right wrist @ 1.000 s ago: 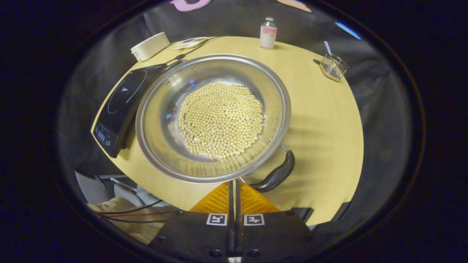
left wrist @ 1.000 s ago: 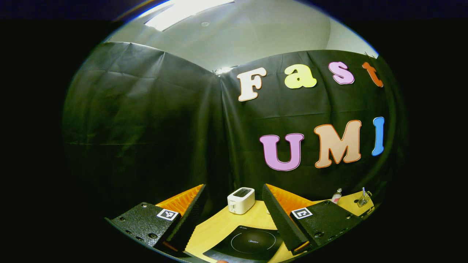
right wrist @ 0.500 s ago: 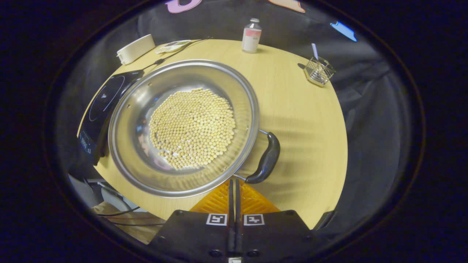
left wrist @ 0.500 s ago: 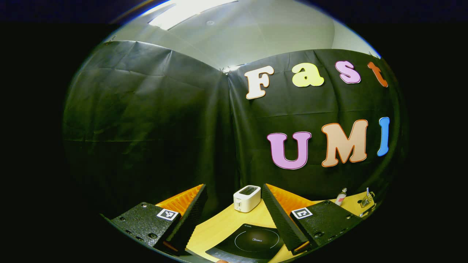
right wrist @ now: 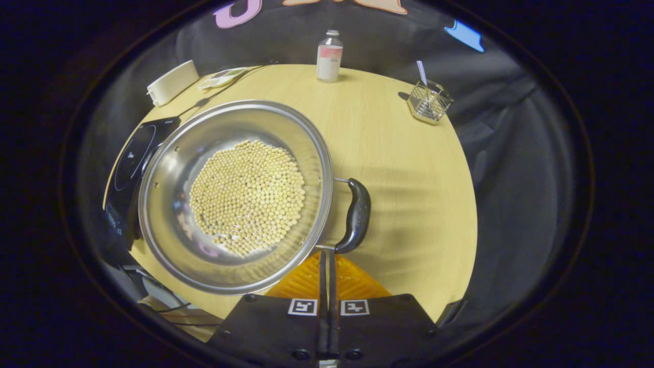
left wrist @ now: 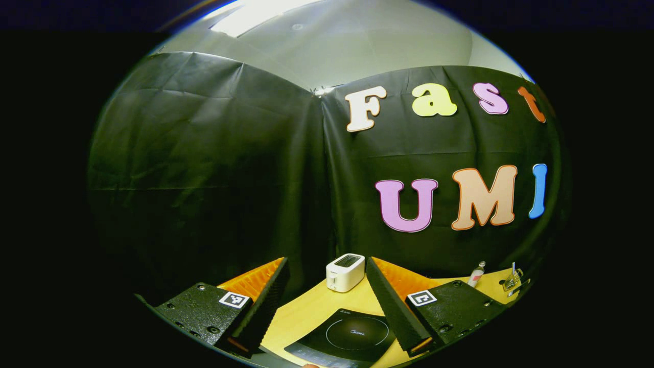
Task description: First push the handle of the pot to place it horizontally, then grasp the pot with both hands and set it on the induction cooktop.
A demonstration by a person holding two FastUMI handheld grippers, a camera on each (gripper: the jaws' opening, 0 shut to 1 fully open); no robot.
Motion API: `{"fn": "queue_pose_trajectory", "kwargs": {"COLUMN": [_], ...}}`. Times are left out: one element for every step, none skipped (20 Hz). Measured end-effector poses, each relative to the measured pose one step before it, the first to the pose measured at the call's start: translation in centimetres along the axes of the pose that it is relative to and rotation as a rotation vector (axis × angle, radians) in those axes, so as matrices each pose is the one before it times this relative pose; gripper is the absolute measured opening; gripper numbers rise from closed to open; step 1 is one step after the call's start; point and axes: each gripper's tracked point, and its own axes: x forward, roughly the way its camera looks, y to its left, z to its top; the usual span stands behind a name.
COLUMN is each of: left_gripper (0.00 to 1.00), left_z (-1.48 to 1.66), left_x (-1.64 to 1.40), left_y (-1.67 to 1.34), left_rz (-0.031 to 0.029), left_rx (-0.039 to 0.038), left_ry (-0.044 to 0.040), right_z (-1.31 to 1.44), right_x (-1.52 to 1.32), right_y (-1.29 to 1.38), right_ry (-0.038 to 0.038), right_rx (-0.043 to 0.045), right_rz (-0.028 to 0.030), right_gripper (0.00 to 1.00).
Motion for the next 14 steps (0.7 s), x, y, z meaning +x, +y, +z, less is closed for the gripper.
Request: {"fn": "queue_pose_trajectory", "kwargs": {"left_gripper": [0.98,0.98,0.98,0.98,0.98,0.98,0.96,0.98,0.96,0.98,0.98,0.97,0.98,0.98], "left_z": [-0.010,-0.123,-0.113,-0.142,-0.027,-0.086,0.041,-0.163,-0.061,-0.245,-0.297,-0.469,-0.600,-0.767], "left_x": [0.118,0.098,0.164,0.051,0.181,0.060,0.141,0.194,0.101,0.170,0.181,0.240,0.206,0.178], "left_y": [-0.184,-0.146,-0.183,-0.259,-0.305,-0.310,-0.331,-0.356,-0.230,-0.268,-0.395,-0.361,-0.305,-0.387], "left_rz": [-0.00436,-0.00191,-0.00404,-0.00722,-0.00754,-0.00698,-0.00819,-0.00974,-0.00430,-0.00451,-0.00724,-0.00738,-0.00640,-0.00900], "left_rx": [0.00058,0.00137,0.00138,0.00267,0.00358,0.00343,0.00206,0.00044,-0.00071,-0.00016,0.00172,0.00335,0.00431,0.00248], "left_ry": [0.00219,0.00145,0.00111,0.00285,0.00198,0.00116,-0.00003,0.00153,0.00056,-0.00037,0.00349,0.00696,0.01144,0.01247], "right_z": [0.023,0.067,-0.036,0.037,-0.027,-0.044,-0.114,0.024,0.006,0.072,0.012,0.142,0.027,0.310], "right_x": [0.040,-0.078,-0.128,-0.225,-0.058,-0.075,-0.120,-0.180,-0.071,-0.297,-0.053,-0.212,-0.269,-0.264], "right_y": [0.010,0.040,-0.060,-0.142,-0.281,-0.264,-0.362,-0.349,-0.423,-0.344,-0.571,-0.562,-0.420,-0.311], "right_ry": [-0.00089,-0.00079,-0.00292,-0.00272,-0.00220,-0.00004,-0.00105,-0.00289,-0.00356,-0.00468,-0.00731,-0.00646,-0.00717,-0.01380], "right_rx": [0.00162,0.00346,0.00493,0.00615,0.00501,0.00489,0.00770,0.01199,0.01466,0.01707,0.01663,0.01419,0.01283,0.01381], "right_rz": [0.00107,0.00176,0.00101,0.00028,-0.00484,-0.00631,-0.00568,-0.00210,-0.00145,-0.00443,-0.00592,-0.00942,-0.00735,-0.00052], "right_gripper": [0.02,0.03,0.03,0.03,0.03,0.02,0.02,0.02,0.02,0.03,0.03,0.03,0.03,0.00]}}
